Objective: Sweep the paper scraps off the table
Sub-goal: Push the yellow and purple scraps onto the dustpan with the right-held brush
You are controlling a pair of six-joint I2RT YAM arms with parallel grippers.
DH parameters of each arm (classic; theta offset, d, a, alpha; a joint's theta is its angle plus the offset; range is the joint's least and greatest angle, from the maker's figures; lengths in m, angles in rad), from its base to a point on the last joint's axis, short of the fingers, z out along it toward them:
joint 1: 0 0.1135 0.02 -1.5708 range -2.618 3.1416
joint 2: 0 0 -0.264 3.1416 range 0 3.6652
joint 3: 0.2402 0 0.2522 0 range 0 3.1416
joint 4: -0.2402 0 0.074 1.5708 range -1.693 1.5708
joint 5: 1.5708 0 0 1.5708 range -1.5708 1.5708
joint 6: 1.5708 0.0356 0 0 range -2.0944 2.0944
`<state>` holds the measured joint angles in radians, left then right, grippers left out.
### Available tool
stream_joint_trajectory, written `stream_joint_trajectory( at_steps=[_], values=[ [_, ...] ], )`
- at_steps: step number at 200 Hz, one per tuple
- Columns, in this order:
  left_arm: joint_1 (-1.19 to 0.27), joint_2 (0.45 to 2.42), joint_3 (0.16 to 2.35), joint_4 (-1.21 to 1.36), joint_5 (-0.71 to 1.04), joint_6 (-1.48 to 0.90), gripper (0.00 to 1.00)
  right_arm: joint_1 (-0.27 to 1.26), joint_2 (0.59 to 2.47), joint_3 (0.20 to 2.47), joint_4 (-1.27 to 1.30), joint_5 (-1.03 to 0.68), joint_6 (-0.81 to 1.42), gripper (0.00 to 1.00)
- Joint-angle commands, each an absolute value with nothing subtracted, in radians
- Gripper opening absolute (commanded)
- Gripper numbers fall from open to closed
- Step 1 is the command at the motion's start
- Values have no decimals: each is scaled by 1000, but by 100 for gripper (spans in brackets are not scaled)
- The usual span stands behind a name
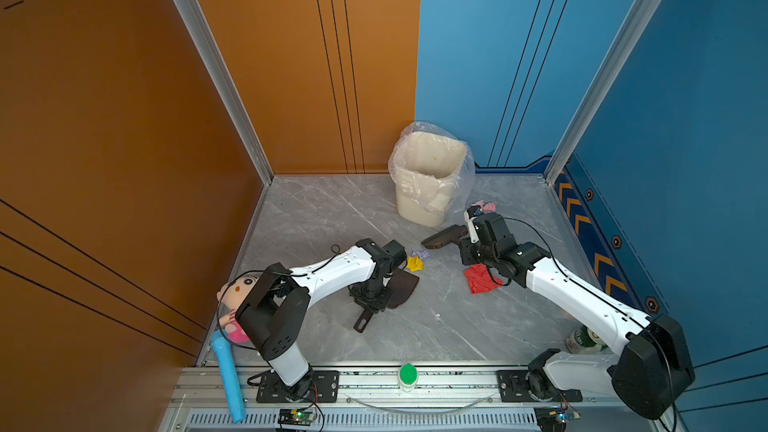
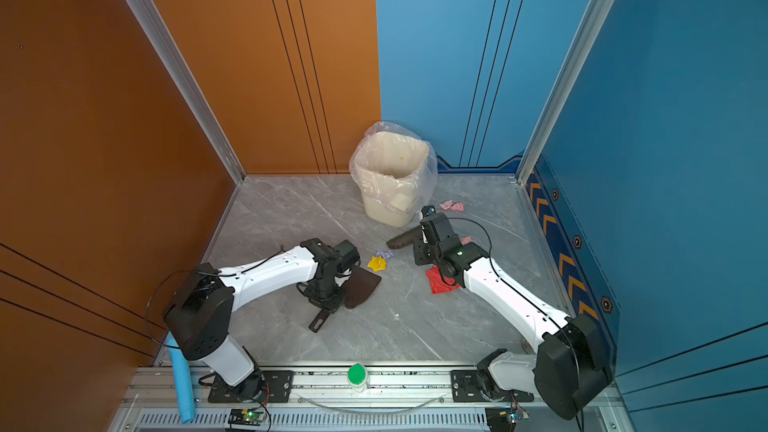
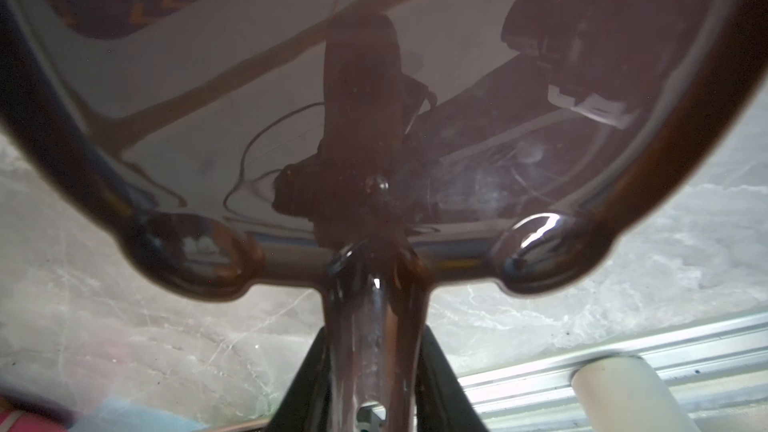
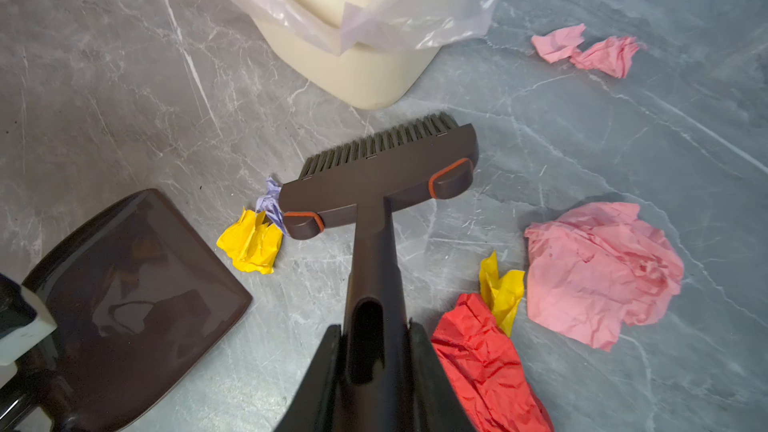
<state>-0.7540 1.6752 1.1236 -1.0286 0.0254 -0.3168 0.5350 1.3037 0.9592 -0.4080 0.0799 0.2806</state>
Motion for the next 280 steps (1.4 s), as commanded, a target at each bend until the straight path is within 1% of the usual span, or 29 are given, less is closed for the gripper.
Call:
stream_joint_trajectory(
  at_steps=[1, 56, 88, 115, 150, 168, 193, 232, 280],
  values=[
    [-764, 1692, 1151, -1052, 48, -293, 0, 561, 1310, 1013, -458, 57, 237, 0],
    [-759, 1720, 1174, -1050, 41, -288, 0, 616, 1256, 1005, -584, -172, 168, 0],
    [-763, 1749, 1194, -1048, 49, -277, 0, 647, 1215, 990, -592, -277, 169, 0],
    [-764, 1751, 1204, -1039, 54, -266, 0, 640, 1170, 967, -551, -275, 191, 0],
    [-762, 1749, 1201, -1013, 78, -262, 0, 582, 1105, 957, -537, -130, 221, 0],
    [-762, 1755, 1200, -1011, 80, -261, 0, 531, 1063, 947, -545, -99, 224, 0],
    [-760, 1765, 1201, -1012, 79, -259, 0, 467, 1027, 968, -639, -156, 184, 0],
    [-754, 1784, 1220, -1012, 87, -246, 0, 485, 1028, 1022, -816, -218, 111, 0],
    [-752, 1801, 1230, -1012, 97, -236, 0, 557, 1076, 1006, -791, -212, 105, 0]
  ],
)
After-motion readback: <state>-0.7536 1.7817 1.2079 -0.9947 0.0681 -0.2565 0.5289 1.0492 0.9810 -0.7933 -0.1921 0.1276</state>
